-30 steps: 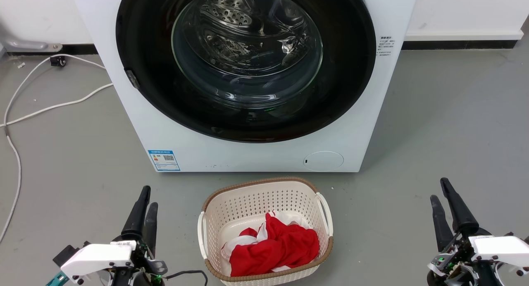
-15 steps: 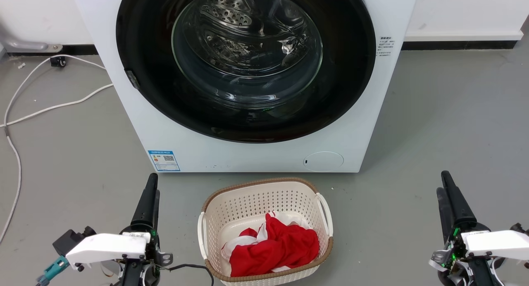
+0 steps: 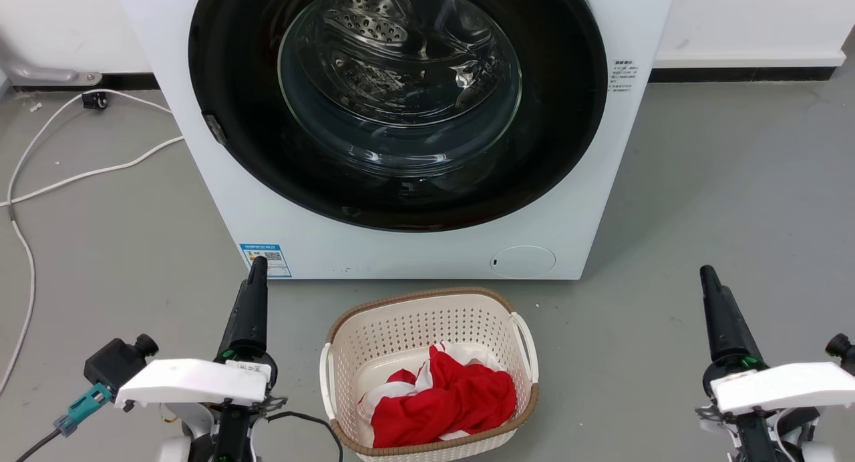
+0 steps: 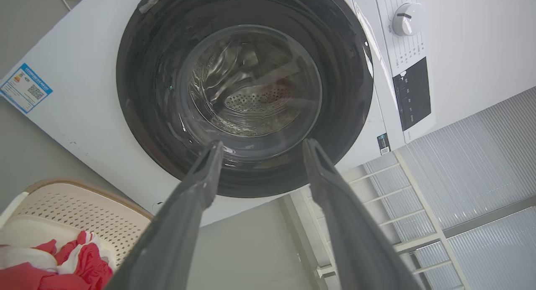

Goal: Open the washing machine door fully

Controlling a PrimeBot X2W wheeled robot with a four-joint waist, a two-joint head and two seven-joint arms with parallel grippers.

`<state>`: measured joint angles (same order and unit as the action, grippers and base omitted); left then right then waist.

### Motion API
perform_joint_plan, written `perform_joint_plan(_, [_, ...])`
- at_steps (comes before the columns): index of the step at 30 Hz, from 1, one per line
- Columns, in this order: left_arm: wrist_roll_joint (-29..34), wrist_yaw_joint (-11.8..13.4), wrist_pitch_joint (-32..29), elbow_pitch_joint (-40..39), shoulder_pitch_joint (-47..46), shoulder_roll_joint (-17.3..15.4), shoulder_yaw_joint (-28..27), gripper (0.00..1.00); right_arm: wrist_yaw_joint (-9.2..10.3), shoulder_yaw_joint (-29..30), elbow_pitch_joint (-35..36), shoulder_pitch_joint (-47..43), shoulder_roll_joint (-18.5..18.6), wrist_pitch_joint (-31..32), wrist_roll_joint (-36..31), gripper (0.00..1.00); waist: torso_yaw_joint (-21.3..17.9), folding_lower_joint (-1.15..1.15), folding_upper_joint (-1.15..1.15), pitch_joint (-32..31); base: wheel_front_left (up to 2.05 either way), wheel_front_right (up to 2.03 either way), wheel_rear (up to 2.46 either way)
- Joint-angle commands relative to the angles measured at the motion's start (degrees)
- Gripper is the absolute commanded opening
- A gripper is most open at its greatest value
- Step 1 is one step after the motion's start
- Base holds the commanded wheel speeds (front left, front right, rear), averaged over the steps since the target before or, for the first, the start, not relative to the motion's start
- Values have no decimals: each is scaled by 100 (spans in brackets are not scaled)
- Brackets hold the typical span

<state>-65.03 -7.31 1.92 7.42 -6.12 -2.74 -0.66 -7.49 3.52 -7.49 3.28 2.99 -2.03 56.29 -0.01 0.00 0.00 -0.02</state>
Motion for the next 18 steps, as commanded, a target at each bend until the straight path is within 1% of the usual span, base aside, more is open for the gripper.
perform_joint_plan(1, [203, -13, 54, -118, -146, -17, 18, 100, 0, -27, 122, 31, 7, -51, -270, 100, 0, 0, 0, -1, 0, 0, 0])
perform_joint_plan(6, [818, -14, 157, -115, -147, -17, 89, 100, 0, -87, 164, -8, 6, -152, -978, 100, 1, 0, 0, -6, 0, 0, 0])
perform_joint_plan(12, [1450, -15, 272, -78, -167, -18, 152, 100, 0, -123, 144, -48, 4, -269, -1629, 100, 4, 0, 0, -12, 0, 0, 0])
perform_joint_plan(13, [1752, -15, 328, -52, -174, -18, 167, 100, 0, -135, 111, -68, 3, -309, -1913, 100, 5, 0, 0, -14, 0, 0, 0])
perform_joint_plan(18, [2238, -17, 417, -9, -195, -18, 200, 100, 0, -168, 92, -83, 1, -333, -2342, 100, 6, 0, 0, -19, 0, 0, 0])
